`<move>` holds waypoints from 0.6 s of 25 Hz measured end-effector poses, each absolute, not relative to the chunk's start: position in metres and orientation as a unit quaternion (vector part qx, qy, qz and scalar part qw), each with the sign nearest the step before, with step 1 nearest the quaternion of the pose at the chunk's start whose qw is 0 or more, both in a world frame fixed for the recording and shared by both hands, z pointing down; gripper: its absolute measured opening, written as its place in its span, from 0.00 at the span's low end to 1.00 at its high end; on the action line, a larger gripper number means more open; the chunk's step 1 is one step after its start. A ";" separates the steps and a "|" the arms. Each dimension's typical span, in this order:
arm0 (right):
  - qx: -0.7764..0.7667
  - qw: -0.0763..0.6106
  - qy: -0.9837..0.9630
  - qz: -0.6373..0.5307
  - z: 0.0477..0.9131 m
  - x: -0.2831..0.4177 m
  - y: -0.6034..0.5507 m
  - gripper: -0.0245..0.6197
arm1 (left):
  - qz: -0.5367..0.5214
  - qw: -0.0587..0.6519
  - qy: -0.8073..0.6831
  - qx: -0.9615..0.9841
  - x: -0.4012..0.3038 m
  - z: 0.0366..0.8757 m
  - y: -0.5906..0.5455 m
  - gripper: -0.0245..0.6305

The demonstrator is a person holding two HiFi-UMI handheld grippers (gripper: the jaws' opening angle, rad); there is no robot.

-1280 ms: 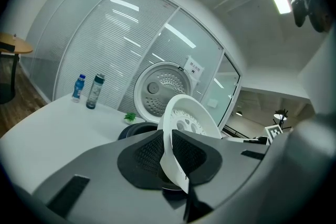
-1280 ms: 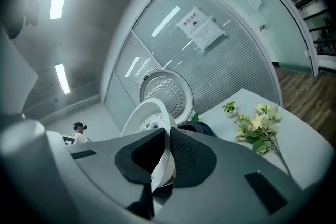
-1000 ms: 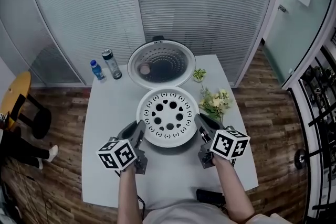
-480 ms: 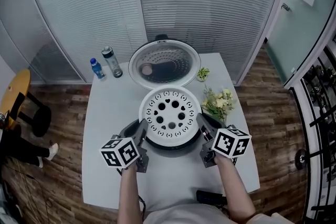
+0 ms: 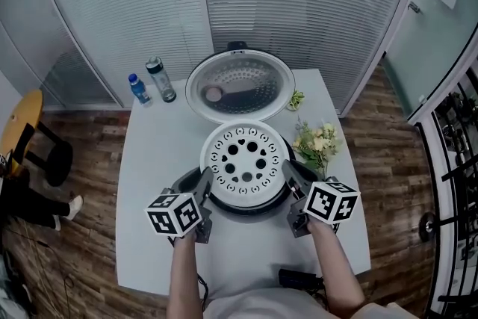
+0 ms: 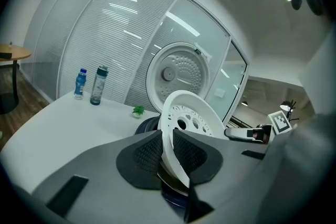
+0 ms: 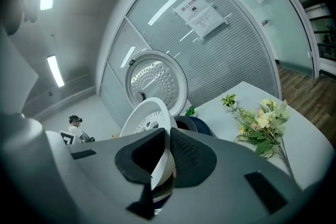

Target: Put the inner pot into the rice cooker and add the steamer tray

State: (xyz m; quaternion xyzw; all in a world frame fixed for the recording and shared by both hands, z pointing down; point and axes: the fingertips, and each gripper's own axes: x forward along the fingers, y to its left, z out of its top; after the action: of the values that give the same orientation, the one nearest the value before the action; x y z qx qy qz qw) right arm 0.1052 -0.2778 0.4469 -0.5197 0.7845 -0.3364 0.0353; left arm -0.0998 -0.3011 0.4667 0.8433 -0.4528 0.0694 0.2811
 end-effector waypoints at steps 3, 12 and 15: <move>-0.521 0.030 0.784 -0.335 0.449 0.106 -0.281 0.11 | 0.073 0.282 -0.454 0.842 -0.100 0.470 -0.304 0.14; -0.537 -0.024 0.793 -0.286 0.454 0.104 -0.285 0.11 | 0.126 0.234 -0.467 0.843 -0.095 0.476 -0.308 0.16; -0.545 -0.047 0.795 -0.263 0.455 0.103 -0.284 0.12 | 0.143 0.217 -0.471 0.843 -0.095 0.478 -0.307 0.17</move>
State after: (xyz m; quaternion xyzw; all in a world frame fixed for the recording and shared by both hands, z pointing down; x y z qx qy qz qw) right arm 0.1033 -0.2845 0.4552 -0.5447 0.7949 -0.2630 -0.0471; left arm -0.0947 -0.3066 0.4779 0.8428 -0.4715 0.1429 0.2169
